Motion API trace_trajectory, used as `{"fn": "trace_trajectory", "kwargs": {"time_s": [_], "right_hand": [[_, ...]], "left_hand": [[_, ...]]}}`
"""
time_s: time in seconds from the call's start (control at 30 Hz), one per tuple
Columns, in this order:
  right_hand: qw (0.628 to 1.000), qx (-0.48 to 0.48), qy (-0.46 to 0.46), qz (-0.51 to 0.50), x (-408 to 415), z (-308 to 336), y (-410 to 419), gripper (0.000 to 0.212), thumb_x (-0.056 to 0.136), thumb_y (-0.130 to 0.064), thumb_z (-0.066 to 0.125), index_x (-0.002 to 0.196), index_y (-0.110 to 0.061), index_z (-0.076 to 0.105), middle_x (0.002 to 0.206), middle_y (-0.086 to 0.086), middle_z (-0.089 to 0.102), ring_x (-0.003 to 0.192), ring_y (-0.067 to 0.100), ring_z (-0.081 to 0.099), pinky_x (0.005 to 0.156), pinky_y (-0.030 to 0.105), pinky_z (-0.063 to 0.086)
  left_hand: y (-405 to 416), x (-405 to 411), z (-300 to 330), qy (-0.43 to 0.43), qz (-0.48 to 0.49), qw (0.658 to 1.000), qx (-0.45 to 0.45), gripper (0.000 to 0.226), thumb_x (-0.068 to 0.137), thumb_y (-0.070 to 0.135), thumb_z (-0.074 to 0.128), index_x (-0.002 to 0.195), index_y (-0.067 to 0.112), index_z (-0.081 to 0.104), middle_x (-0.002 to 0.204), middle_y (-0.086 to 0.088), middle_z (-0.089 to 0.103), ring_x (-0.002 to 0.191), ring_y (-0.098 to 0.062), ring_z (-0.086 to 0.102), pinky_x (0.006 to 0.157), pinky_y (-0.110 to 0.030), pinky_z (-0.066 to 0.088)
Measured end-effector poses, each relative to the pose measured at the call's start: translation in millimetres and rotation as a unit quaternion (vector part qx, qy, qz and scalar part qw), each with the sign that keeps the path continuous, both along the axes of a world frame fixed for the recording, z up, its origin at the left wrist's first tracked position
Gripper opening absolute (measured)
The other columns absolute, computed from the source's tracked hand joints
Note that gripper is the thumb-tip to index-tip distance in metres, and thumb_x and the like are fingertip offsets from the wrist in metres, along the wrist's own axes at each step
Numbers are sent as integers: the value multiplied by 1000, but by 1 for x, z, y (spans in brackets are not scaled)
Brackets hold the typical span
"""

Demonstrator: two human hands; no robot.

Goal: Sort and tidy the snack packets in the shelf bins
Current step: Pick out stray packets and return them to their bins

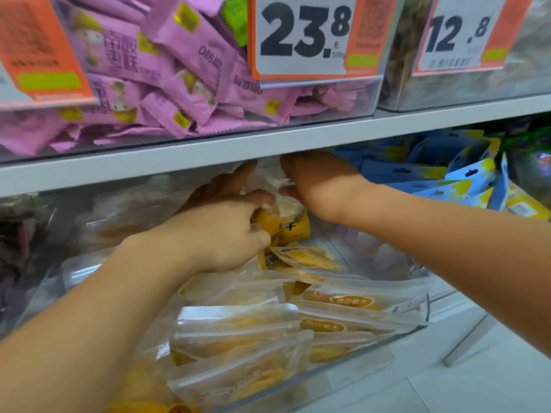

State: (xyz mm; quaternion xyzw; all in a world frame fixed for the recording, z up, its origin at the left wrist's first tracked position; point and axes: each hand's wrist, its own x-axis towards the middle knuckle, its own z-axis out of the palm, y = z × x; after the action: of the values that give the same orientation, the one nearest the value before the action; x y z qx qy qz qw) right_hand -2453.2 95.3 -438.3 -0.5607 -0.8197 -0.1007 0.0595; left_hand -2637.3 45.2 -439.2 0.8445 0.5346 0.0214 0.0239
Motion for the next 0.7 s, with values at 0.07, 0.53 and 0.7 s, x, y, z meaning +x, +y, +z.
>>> {"fn": "trace_trajectory", "kwargs": {"time_s": [0.07,0.53,0.7], "right_hand": [[999,43,23,-20,-2,4,-7,31,94,-41,64,105,-14,56,118,12,59,109,34,56,80,35,46],[858,-513,12,-26,-6,3,-31,91,79,-37,80,154,-35,29,157,-2,30,138,28,40,93,50,56],[951,-296,-86,29,-2,-2,-17,53,81,-15,70,130,-29,57,117,-2,60,92,25,69,71,39,63]], "left_hand": [[4,0,-1,30,-4,1000,0,69,76,65,32,142,49,42,165,17,-11,153,-18,2,123,-40,13],[5,-3,-6,44,-6,999,12,75,74,63,26,143,42,45,165,19,-2,152,-17,2,123,-41,13],[4,-3,0,39,-4,999,-26,78,70,57,28,145,44,42,165,20,-6,153,-17,-1,124,-41,9]]}}
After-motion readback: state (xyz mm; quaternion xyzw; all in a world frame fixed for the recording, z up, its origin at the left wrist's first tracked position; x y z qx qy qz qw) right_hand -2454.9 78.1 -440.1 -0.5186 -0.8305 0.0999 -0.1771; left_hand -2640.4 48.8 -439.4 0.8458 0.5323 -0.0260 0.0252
